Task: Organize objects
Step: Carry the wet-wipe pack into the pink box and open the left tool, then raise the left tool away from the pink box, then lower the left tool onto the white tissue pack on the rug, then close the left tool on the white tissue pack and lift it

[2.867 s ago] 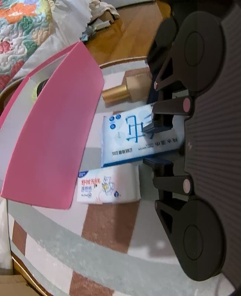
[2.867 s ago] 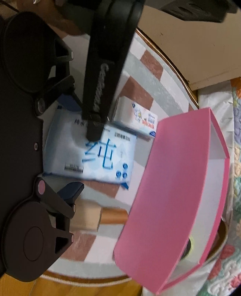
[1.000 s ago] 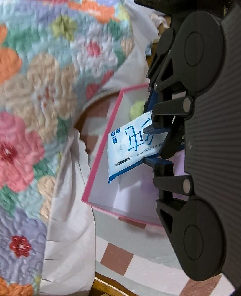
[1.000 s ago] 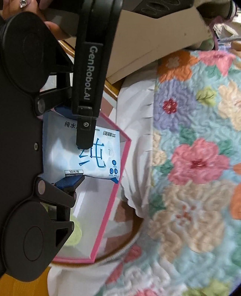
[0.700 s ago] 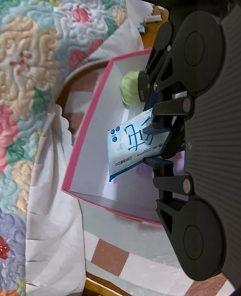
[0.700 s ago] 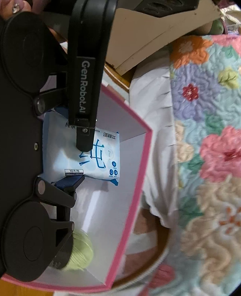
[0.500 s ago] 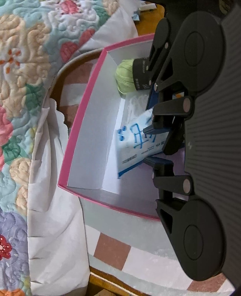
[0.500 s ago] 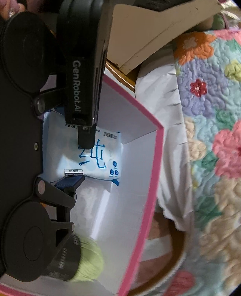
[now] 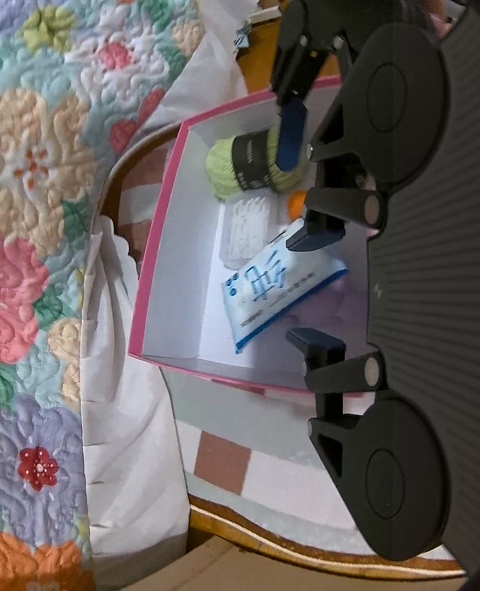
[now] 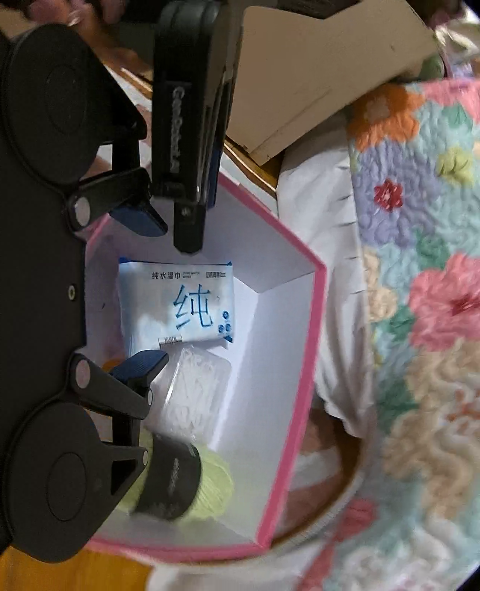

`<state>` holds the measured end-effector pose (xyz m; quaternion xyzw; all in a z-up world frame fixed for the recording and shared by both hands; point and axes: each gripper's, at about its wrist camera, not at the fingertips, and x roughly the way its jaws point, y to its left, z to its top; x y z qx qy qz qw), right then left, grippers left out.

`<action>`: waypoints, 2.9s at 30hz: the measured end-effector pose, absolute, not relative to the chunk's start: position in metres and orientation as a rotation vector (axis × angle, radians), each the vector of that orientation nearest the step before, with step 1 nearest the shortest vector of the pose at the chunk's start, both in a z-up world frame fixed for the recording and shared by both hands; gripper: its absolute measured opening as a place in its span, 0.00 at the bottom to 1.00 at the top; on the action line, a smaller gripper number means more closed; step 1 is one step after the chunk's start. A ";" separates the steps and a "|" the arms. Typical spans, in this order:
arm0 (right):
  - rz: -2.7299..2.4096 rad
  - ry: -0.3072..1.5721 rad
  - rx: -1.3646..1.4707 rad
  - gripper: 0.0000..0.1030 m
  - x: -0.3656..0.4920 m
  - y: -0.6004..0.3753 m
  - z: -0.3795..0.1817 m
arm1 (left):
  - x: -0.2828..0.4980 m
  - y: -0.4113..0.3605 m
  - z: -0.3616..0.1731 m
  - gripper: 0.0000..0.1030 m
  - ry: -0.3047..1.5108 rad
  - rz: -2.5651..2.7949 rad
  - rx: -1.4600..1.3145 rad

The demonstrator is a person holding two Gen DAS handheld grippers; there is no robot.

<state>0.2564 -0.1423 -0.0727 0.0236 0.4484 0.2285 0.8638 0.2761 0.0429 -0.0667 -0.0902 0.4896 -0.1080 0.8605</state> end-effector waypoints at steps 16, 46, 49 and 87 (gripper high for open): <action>0.513 0.894 -0.053 0.73 0.165 -0.143 0.020 | 0.200 0.070 0.009 0.60 1.076 -0.305 -0.101; 0.591 0.912 -0.082 0.84 0.106 -0.076 -0.087 | 0.157 0.135 -0.120 0.65 1.100 -0.198 -0.274; 0.562 0.888 -0.101 0.84 0.110 -0.066 -0.106 | 0.158 0.134 -0.132 0.64 1.064 -0.213 -0.284; 0.502 0.889 -0.198 0.52 0.098 -0.042 -0.178 | 0.147 0.098 -0.187 0.33 1.111 -0.367 -0.410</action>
